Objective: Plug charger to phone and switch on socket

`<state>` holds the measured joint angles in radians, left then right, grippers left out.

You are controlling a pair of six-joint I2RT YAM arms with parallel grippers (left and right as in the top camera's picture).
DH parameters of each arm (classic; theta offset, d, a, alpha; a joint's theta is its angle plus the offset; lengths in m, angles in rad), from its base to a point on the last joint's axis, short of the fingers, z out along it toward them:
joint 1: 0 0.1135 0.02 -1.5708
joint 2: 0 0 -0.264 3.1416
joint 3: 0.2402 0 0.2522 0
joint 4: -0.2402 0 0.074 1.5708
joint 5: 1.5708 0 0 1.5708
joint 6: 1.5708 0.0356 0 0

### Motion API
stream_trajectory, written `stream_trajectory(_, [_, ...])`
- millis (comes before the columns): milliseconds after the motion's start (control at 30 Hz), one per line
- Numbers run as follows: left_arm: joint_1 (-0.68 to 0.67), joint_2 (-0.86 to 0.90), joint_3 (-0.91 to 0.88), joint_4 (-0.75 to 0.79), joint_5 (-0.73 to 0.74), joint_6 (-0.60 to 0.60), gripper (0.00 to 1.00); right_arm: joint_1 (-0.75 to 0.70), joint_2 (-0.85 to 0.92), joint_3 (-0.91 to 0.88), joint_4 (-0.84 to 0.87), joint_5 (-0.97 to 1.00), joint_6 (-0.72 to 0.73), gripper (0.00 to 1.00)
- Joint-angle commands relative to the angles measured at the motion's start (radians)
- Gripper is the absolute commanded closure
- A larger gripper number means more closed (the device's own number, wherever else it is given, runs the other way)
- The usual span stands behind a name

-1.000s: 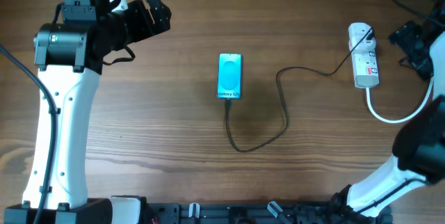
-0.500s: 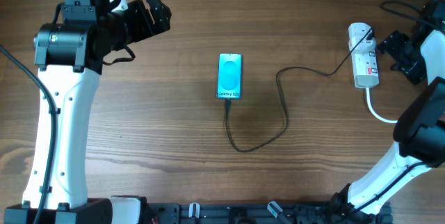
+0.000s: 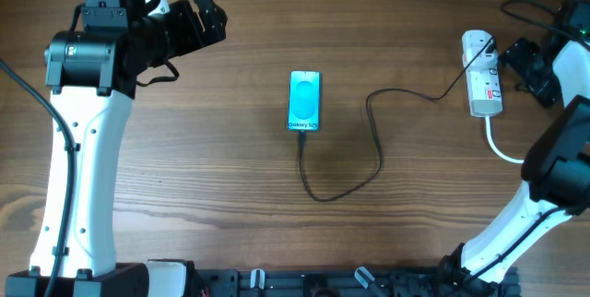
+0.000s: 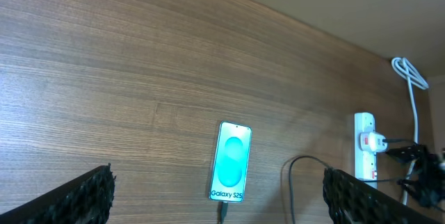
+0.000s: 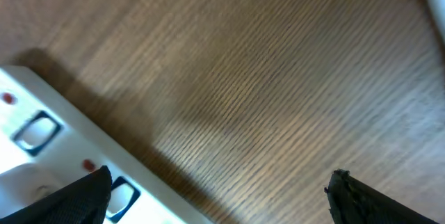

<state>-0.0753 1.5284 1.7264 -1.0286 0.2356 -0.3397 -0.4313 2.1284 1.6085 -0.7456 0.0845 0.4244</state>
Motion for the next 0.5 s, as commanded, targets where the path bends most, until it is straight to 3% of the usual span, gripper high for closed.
stream_trajectory(0, [0.007,0.005,-0.004,0.002,-0.005,-0.009,0.00,-0.001,0.043,-0.014,0.006,-0.046,-0.008,0.00])
stream_trajectory(467, [0.007,0.005,-0.004,0.002,-0.005,-0.009,0.00,-0.001,0.045,-0.014,0.004,-0.109,-0.069,0.00])
